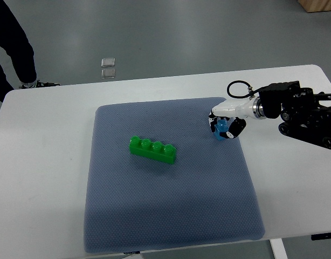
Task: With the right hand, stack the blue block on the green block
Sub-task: 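Close the right hand fingers around the blue block and lift it, then carry the blue block with the right hand over the green block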
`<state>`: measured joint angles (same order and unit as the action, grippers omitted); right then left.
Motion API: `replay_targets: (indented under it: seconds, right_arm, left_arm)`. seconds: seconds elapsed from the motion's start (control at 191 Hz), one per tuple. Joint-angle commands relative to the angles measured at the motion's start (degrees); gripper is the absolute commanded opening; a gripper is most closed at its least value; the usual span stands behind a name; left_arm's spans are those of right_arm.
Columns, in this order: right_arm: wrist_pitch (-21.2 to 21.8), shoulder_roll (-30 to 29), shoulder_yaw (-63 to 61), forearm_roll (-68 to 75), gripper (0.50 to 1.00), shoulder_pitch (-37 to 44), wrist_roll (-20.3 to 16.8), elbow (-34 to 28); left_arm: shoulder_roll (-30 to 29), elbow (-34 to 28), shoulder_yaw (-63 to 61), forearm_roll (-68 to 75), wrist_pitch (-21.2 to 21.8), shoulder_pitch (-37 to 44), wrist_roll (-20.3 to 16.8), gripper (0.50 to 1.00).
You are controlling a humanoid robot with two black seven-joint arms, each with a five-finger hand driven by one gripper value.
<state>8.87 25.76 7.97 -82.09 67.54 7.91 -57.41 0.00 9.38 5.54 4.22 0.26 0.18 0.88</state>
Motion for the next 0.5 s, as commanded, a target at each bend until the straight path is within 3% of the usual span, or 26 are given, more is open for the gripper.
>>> replay_targets:
  seconds: [0.0,0.335,0.497]
  right_arm:
    - [-0.08,0.0,-0.41,0.0,0.582,0.4,0.0,0.02]
    - [-2.8,0.26,-0.67,-0.09,0.582,2.34,0.97,-1.03]
    - [-3.15,0.08,-0.67,-0.53,0.582,5.24,5.45,-3.67]
  left_arm:
    - [0.0,-0.07,0.0,0.0,0.0,0.0,0.0,1.0]
    - [0.0,-0.07,0.0,0.0,0.0,0.0,0.0,1.0]
    - [0.0,0.02,0.0,0.0,0.0,0.0,0.0,1.0]
